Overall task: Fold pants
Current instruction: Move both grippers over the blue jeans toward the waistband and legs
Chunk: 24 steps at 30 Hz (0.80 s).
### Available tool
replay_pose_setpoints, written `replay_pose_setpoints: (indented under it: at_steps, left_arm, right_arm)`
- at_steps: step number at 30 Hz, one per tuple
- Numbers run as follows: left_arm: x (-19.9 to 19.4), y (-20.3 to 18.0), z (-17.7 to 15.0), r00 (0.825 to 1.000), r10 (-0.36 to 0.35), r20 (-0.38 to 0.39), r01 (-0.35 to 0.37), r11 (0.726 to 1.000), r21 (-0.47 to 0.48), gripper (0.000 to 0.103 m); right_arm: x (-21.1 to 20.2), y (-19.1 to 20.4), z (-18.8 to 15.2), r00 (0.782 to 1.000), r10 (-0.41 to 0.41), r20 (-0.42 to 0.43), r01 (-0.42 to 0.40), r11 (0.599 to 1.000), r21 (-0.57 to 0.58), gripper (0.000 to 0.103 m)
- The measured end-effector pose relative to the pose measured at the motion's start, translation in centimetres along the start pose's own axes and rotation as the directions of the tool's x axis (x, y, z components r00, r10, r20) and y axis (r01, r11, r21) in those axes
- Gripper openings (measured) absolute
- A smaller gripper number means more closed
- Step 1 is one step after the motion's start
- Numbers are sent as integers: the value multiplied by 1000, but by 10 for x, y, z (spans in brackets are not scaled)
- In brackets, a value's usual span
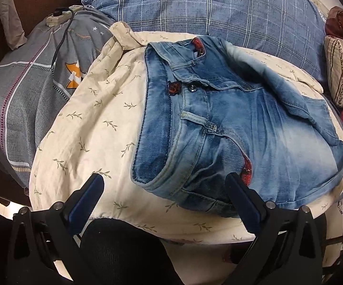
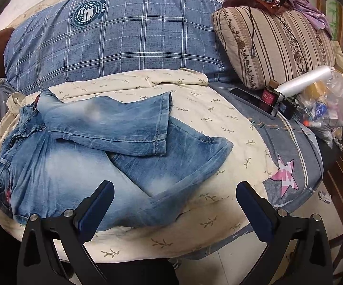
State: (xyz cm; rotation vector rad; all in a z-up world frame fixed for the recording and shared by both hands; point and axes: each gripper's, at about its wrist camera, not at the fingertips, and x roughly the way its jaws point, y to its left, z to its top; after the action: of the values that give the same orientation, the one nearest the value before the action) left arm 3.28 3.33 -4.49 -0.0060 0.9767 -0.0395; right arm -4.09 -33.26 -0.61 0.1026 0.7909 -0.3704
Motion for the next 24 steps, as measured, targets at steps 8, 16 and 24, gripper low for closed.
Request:
replay_pose_setpoints:
  at_steps: [8,16,24]
  left_arm:
    - [-4,4,3,999,27,21,-28,1000,15,102]
    - [-6,3,3,998,40,40,-43,997,57,102]
    - [-9,-11,-1,998,37,51,-44,989,141,102]
  right_arm:
    - [-1,-19,1,999,-46,4,46,999,25,103]
    - [0,-39,-2,998,-69,-4,69,996,65,103]
    - [-1,-43,-4,997,-79,1,79,995,60,103]
